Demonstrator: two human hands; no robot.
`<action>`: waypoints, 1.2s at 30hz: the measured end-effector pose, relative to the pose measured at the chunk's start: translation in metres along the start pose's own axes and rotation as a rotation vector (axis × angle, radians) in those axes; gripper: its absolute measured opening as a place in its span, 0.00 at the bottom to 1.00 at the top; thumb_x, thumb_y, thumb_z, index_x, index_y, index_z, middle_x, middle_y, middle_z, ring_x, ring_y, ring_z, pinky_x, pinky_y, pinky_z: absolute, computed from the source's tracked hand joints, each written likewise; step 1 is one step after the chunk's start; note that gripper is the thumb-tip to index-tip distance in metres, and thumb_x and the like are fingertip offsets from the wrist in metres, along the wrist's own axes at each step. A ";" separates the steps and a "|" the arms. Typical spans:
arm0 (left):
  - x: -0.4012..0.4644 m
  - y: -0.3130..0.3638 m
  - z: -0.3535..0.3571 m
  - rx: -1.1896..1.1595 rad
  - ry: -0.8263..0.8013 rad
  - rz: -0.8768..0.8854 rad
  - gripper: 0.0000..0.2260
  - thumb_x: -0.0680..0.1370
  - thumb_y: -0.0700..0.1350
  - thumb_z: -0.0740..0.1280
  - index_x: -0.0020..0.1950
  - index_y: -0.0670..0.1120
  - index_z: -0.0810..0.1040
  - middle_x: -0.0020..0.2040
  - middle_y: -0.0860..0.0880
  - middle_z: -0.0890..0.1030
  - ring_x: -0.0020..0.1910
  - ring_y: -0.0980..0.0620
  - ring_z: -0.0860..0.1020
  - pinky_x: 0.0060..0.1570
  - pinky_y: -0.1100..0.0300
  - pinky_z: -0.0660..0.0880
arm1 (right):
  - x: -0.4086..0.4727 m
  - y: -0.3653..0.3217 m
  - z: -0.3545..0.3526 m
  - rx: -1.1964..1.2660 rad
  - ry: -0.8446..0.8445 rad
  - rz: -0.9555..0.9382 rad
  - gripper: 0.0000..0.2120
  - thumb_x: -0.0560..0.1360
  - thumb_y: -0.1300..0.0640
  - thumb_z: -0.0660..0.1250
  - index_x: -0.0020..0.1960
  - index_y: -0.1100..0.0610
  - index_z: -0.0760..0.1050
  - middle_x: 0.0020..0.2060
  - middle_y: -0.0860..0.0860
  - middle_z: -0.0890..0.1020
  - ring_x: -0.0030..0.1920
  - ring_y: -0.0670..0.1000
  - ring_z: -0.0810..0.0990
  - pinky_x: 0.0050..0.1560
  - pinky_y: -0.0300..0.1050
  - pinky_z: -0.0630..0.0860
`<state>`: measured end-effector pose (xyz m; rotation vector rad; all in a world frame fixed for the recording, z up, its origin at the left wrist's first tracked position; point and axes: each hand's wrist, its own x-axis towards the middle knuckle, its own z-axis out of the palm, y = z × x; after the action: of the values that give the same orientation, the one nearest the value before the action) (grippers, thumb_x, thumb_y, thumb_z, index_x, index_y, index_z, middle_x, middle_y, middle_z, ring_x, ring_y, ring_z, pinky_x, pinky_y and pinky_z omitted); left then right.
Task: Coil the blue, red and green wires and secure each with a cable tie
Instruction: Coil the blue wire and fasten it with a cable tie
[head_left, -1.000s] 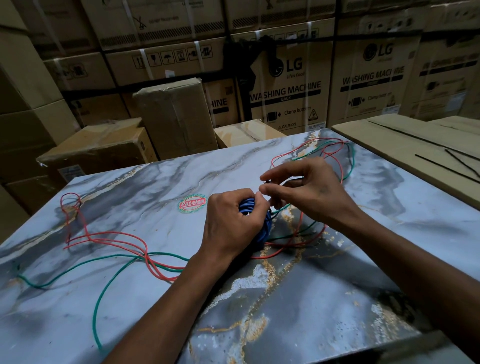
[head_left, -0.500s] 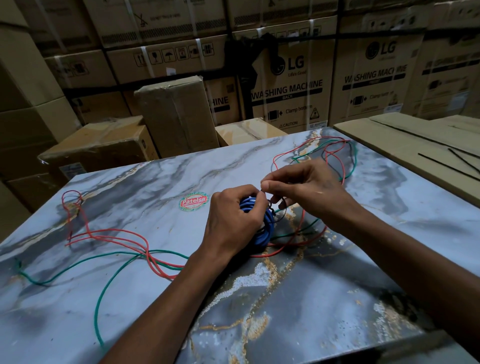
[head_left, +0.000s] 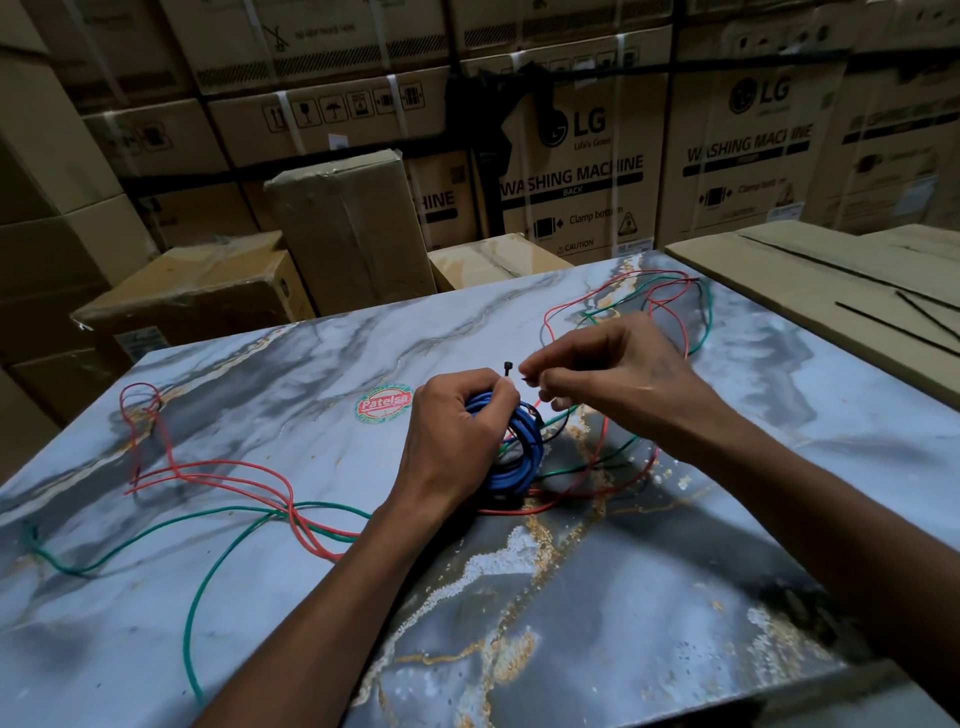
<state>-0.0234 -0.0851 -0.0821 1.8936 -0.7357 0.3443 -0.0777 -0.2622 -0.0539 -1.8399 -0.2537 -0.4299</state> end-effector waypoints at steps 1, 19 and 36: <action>0.000 0.000 0.000 -0.001 -0.001 0.002 0.14 0.76 0.47 0.63 0.32 0.44 0.78 0.29 0.49 0.76 0.30 0.54 0.73 0.32 0.54 0.70 | -0.001 0.001 0.001 -0.043 0.023 -0.039 0.12 0.74 0.71 0.71 0.53 0.59 0.86 0.40 0.55 0.88 0.44 0.50 0.88 0.45 0.42 0.83; -0.003 0.005 0.000 0.113 0.005 0.101 0.15 0.75 0.50 0.64 0.30 0.45 0.75 0.26 0.48 0.74 0.28 0.49 0.72 0.29 0.51 0.68 | -0.004 0.003 0.007 -0.357 0.152 -0.399 0.16 0.71 0.67 0.76 0.58 0.59 0.84 0.41 0.47 0.88 0.38 0.43 0.85 0.42 0.36 0.80; -0.002 0.004 -0.002 0.135 0.003 0.138 0.14 0.75 0.48 0.64 0.30 0.45 0.75 0.26 0.50 0.74 0.27 0.51 0.72 0.27 0.57 0.67 | -0.005 0.004 0.009 -0.426 0.197 -0.505 0.14 0.72 0.65 0.77 0.57 0.60 0.83 0.41 0.49 0.88 0.39 0.42 0.85 0.43 0.36 0.81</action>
<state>-0.0276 -0.0833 -0.0792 1.9727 -0.8617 0.4941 -0.0791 -0.2549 -0.0613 -2.1205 -0.5252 -1.0776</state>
